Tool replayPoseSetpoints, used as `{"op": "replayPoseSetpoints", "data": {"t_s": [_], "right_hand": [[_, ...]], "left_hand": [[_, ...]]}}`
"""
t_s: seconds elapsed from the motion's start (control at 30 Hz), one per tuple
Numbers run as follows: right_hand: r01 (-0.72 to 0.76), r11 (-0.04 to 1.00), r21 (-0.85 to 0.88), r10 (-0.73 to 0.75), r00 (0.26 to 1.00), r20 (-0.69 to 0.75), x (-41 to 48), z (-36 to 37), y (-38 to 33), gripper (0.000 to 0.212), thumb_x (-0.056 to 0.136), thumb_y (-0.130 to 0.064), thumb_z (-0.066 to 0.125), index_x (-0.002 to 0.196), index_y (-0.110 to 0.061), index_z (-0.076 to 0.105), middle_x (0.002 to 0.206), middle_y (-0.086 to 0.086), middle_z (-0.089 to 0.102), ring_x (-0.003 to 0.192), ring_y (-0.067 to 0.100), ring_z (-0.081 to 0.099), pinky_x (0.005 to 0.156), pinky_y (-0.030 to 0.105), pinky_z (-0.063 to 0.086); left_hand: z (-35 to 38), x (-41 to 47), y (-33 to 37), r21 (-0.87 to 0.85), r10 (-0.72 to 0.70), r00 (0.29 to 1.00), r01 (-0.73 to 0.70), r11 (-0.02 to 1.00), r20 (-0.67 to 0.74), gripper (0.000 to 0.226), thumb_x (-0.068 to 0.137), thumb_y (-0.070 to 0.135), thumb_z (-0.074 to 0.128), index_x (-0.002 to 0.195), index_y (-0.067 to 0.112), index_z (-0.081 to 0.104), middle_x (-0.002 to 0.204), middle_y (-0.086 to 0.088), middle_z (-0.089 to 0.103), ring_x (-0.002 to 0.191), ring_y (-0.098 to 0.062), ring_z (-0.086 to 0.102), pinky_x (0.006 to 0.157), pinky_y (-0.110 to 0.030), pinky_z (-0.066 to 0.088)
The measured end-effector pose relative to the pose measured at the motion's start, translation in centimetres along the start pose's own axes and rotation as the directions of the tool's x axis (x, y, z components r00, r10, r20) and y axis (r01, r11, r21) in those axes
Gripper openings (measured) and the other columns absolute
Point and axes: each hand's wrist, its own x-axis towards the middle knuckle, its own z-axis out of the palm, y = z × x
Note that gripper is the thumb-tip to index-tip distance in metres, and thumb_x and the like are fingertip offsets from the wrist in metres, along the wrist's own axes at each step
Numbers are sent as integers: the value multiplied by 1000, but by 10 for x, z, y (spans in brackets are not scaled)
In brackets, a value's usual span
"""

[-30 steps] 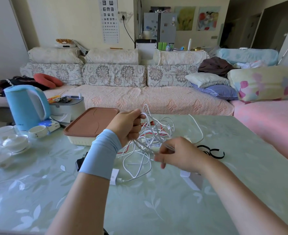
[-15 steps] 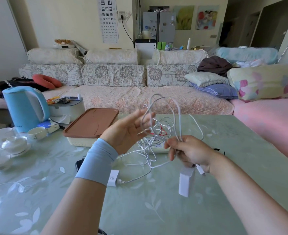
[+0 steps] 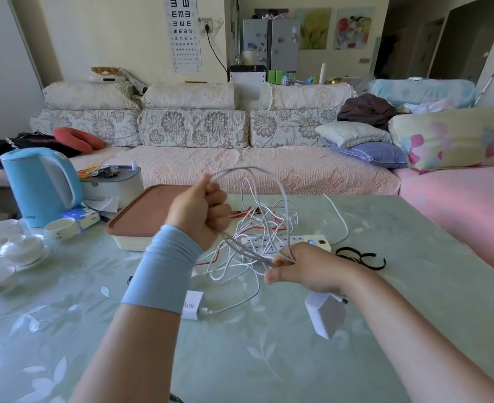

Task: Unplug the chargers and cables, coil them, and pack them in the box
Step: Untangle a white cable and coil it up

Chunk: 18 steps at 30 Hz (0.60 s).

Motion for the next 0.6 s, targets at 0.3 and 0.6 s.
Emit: {"op": "replayPoseSetpoints", "data": {"t_s": [0.3, 0.6], "right_hand": [[69, 807, 587, -49, 998, -50, -3, -14, 2, 25, 87, -33, 60, 83, -10, 68, 54, 6, 58, 34, 8, 22, 38, 18, 11], [296, 413, 861, 30, 941, -338, 8, -21, 10, 18, 90, -26, 53, 88, -10, 61, 60, 2, 53, 28, 3, 18, 39, 15, 8]], "left_hand": [[-12, 4, -26, -130, 62, 993, -48, 990, 103, 56, 98, 55, 30, 95, 7, 60, 86, -9, 65, 79, -23, 63, 85, -37, 52], [2, -3, -63, 912, -307, 876, -282, 297, 371, 25, 89, 32, 65, 111, 21, 70, 109, -1, 72, 102, -13, 64, 105, -34, 44]]}}
